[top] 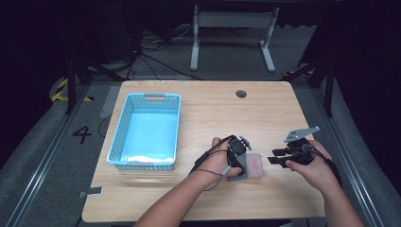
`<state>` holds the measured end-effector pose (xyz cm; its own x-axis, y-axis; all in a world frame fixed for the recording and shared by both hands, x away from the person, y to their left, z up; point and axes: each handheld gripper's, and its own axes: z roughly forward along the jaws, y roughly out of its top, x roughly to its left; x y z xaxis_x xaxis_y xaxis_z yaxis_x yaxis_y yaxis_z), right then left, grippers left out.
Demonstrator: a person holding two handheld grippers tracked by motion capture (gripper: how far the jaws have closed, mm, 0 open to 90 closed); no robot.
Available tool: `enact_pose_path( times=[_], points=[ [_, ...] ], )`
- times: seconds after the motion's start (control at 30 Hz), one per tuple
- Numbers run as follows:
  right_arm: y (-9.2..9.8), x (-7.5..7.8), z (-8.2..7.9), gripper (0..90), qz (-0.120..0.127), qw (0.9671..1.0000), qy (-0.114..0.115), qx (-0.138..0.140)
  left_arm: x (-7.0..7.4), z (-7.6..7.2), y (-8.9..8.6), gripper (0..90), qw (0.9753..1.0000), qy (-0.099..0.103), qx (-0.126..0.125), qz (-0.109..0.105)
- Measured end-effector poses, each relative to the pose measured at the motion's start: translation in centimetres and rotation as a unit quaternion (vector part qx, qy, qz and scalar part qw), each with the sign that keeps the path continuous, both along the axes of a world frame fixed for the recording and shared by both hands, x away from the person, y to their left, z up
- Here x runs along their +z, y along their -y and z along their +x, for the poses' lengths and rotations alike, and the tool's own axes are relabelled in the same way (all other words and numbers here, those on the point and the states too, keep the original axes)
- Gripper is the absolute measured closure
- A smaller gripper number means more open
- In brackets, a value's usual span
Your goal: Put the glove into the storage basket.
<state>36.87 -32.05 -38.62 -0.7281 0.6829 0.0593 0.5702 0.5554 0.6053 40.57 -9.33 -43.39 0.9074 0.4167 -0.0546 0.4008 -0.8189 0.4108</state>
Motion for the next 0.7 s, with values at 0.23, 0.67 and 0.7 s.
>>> enact_pose_path(
  times=[0.23, 0.67, 0.7],
  points=[
    [0.33, 0.23, -0.04, 59.5, 0.009, 0.9999, 0.0, -0.004, 0.1, -0.24, 0.53, 25.7, 0.9997, 0.001, 0.006, 0.022],
    [0.42, 0.27, -0.14, 58.8, 0.014, 0.9999, 0.002, -0.004, 0.58, -0.46, 0.49, 66.1, 0.9997, -0.02, 0.001, 0.014],
    [0.42, 0.26, -0.15, 58.8, 0.014, 0.9999, 0.001, -0.004, 0.6, -0.49, 0.51, 67.1, 0.9997, -0.02, 0.003, 0.014]
  ],
)
